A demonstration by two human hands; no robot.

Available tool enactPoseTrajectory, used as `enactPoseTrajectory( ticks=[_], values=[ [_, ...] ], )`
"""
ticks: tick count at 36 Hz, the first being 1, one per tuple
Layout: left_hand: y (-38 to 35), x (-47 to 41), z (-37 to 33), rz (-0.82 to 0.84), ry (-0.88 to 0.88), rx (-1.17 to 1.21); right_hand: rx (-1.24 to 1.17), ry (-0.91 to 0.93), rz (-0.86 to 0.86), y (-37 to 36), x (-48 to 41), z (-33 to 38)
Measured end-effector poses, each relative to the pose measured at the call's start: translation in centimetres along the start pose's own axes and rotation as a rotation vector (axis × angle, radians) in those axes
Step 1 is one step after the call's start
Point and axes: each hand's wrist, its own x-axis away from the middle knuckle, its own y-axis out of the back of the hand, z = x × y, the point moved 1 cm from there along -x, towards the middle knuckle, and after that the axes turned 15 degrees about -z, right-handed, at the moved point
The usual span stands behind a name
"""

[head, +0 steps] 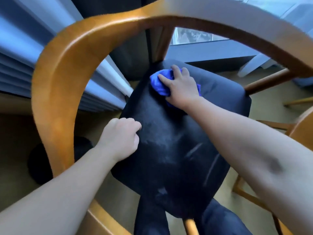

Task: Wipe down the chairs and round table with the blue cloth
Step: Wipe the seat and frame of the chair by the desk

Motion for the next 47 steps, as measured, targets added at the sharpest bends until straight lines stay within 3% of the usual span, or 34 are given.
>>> enactPoseTrajectory(
  ticks=[7, 13, 36, 47],
  values=[
    [-2.1, -2.6, 1.2, -0.001, -0.016, 0.074, 0.128, -0.009, 0.070, -1.6, -6.1, 2.2],
    [-3.2, -4.1, 1.1, 0.038, -0.072, 0.093, 0.120, 0.052, 0.073, -1.5, -5.6, -0.7],
    [-3.5, -7.3, -2.0, 0.072, -0.152, 0.103, 0.062, -0.394, 0.132, -0.4, -2.3, -8.9],
    [-4.0, -7.3, -4.2, 0.081, -0.248, 0.115, 0.049, -0.510, 0.127, -0.4, 1.8, -11.7]
  ],
)
